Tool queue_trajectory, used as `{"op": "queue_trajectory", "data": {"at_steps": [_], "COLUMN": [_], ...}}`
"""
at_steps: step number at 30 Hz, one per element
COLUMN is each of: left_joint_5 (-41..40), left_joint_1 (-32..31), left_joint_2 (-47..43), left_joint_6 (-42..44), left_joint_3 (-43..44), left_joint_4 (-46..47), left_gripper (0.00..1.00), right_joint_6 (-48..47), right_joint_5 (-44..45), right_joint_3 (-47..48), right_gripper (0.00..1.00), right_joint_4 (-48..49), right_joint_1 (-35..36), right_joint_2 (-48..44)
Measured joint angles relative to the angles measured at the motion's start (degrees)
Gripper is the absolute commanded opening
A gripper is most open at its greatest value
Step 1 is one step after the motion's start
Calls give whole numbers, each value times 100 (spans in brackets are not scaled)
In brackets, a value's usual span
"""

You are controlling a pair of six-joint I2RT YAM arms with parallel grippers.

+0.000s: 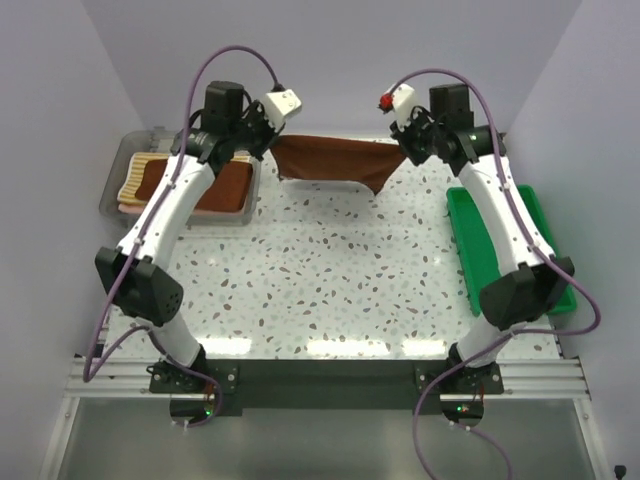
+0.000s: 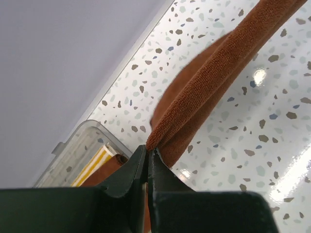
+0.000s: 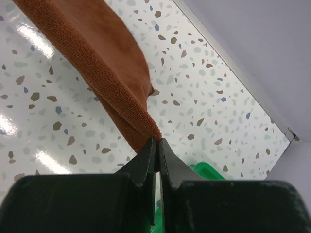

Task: Fold and stack the towels
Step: Fold the towel

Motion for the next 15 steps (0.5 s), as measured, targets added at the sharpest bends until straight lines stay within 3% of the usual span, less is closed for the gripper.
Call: {"op": "queue_trajectory", "data": {"at_steps": [8,15], "left_joint_5": [68,-197], "left_joint_1": [-160,-813], "left_joint_2": [-1700,-3515], "left_joint_6": [-398,-708], "left_joint_3": [-1851,-3335], "left_joint_4": [667,999], "left_gripper": [0,0], "right_joint_6": [223,345], "right_joint_5": [-332,-654], "right_joint_3": [-1593,-2708], "right_gripper": [0,0], "right_joint_4": [466,457], "right_joint_1": [111,192], "right_joint_2": [-1779,-3373]}}
